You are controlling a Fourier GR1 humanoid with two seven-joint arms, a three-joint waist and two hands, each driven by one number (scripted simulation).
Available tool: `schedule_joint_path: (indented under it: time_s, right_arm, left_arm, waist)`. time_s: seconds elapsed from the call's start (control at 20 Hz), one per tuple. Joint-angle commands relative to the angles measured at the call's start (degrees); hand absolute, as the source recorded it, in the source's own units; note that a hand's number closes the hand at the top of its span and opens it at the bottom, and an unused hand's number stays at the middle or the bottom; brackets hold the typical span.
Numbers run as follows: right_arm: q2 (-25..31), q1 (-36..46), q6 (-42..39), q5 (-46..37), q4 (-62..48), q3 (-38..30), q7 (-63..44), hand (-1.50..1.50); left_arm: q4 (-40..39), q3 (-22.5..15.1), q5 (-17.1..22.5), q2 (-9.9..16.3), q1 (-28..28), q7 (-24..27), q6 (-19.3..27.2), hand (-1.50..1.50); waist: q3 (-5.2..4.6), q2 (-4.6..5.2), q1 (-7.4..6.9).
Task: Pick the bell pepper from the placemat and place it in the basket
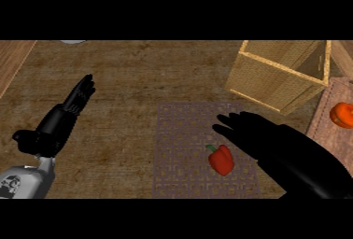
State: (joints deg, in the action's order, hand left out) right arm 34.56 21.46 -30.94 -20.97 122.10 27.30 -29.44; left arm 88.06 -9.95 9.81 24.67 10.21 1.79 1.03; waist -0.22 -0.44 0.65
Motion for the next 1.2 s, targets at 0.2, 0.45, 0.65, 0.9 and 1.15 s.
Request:
schedule_joint_path:
  time_s: [0.2, 0.45, 0.65, 0.9, 1.15]
  right_arm:
    - [3.35, 2.73, -15.92, 21.88, 6.05, -14.84, -13.43, -1.50]
    - [2.06, 0.00, -18.01, 20.53, 5.61, -19.69, -9.67, -1.50]
    - [-4.43, -0.77, -16.01, 12.98, 4.95, -14.42, -10.08, -1.50]
    - [-8.45, -8.78, -9.36, -2.72, -0.04, -8.94, 3.75, -1.50]
    - [-13.19, -9.29, -1.49, -11.56, -8.32, -4.42, 10.03, -1.50]
  left_arm:
    - [2.64, 1.18, -0.75, -0.81, -2.81, 0.40, -1.89, 0.00]
    - [3.54, 2.73, -2.99, -2.84, -2.27, -0.93, -2.39, 0.00]
    - [0.50, 2.48, -5.25, -6.25, -0.88, -0.21, -2.67, 0.00]
    - [3.60, 3.10, -5.19, -5.59, -1.92, -2.28, -3.87, 0.00]
    - [4.41, 5.04, -5.68, -5.03, -2.22, -1.90, -4.87, 0.00]
  waist:
    - [0.17, 0.27, -0.51]
    - [0.22, 0.38, -0.63]
    - [0.21, 0.44, -0.72]
    - [0.26, 0.49, -0.87]
    - [0.25, 0.46, -1.13]
